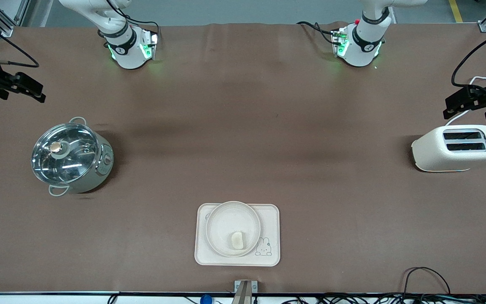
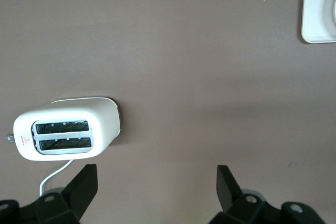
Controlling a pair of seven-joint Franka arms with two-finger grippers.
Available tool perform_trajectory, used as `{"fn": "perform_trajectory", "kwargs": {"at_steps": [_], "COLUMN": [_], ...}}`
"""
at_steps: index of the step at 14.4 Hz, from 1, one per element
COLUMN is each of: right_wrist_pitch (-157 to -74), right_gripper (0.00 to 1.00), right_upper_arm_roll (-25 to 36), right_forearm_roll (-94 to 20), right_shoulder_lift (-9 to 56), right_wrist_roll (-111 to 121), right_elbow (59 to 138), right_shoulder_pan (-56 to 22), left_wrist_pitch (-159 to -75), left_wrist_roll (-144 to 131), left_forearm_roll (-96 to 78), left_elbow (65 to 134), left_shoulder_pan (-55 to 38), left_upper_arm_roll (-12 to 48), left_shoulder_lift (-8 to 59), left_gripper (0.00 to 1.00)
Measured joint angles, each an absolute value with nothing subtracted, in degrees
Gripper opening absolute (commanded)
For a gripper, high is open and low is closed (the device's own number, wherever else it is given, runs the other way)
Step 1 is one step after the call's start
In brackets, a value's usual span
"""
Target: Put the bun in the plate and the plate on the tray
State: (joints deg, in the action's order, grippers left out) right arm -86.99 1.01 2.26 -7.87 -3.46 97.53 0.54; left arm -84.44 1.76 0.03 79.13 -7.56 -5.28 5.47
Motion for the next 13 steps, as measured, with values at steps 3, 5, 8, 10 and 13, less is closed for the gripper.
{"fn": "perform_trajectory", "kwargs": {"at_steps": [3, 5, 8, 10, 13], "right_wrist_pitch": [-87.0, -87.0, -86.4, -86.4, -86.4], "right_gripper": [1.0, 1.0, 1.0, 1.0, 1.0], "right_upper_arm_roll": [1.7, 2.8, 4.1, 4.3, 4.0], "right_forearm_roll": [2.3, 2.3, 2.3, 2.3, 2.3], "right_shoulder_lift": [-8.4, -8.7, -9.1, -9.1, -9.2], "right_wrist_roll": [-2.8, -2.4, -1.3, -1.1, -0.9], "right_elbow": [97.7, 97.7, 97.7, 97.8, 97.8], "right_shoulder_pan": [0.9, 0.6, 0.7, 0.7, 0.7], "left_wrist_pitch": [-84.4, -84.4, -84.4, -84.4, -84.5], "left_wrist_roll": [1.8, 1.8, 1.8, 1.7, 1.7], "left_forearm_roll": [0.0, 0.0, 0.0, 0.0, 0.0], "left_elbow": [79.1, 79.1, 79.1, 79.1, 79.1], "left_shoulder_pan": [-7.6, -7.6, -7.5, -7.5, -7.5], "left_upper_arm_roll": [-5.3, -5.3, -5.3, -5.3, -5.3], "left_shoulder_lift": [5.5, 5.5, 5.5, 5.5, 5.5], "left_gripper": [1.0, 1.0, 1.0, 1.0, 1.0]}}
